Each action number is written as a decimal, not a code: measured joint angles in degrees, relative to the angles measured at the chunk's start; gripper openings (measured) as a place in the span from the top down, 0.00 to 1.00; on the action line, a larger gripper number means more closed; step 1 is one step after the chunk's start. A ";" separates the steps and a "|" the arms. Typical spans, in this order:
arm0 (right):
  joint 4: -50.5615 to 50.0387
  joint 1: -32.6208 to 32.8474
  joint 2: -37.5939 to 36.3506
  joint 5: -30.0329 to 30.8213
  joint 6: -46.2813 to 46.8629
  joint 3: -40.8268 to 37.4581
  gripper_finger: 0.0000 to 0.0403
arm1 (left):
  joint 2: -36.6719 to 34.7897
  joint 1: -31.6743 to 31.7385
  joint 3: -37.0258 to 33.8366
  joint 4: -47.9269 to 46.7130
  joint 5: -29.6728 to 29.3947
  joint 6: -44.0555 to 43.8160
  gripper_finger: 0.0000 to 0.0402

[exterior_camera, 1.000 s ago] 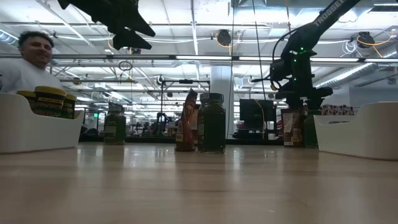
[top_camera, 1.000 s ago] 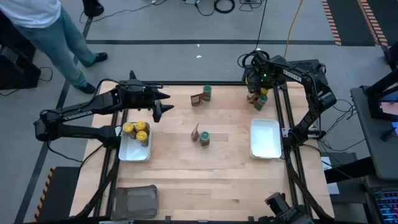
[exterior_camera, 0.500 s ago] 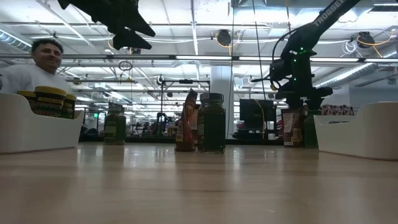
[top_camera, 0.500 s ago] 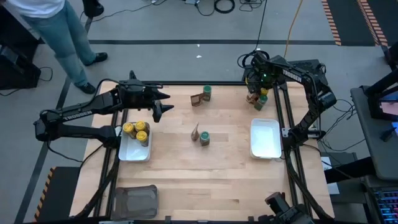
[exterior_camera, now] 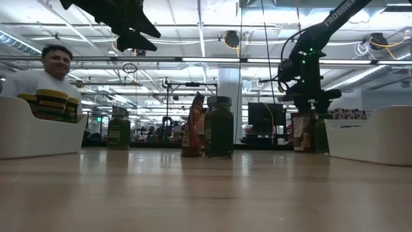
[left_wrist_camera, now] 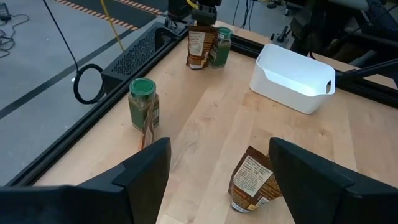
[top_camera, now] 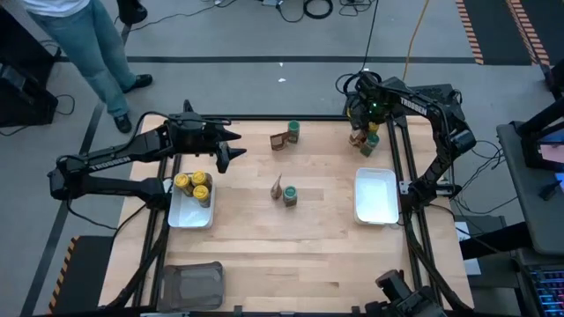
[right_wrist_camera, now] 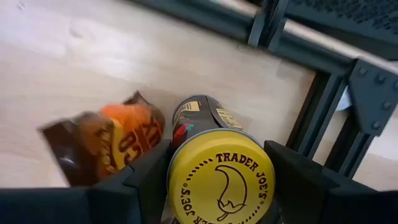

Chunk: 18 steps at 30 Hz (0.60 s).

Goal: Sort spices by type
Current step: Put the yellow seasoning bottle into the left white bin

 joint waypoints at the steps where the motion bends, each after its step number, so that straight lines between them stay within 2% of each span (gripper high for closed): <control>1: 0.02 0.00 -0.02 0.01 0.00 0.59 0.46 | 0.01 0.00 0.00 -0.01 0.00 0.00 0.32; 18: -1.09 0.19 -0.13 0.14 -1.07 12.43 0.46 | 0.02 0.00 0.00 -0.01 0.00 0.37 0.32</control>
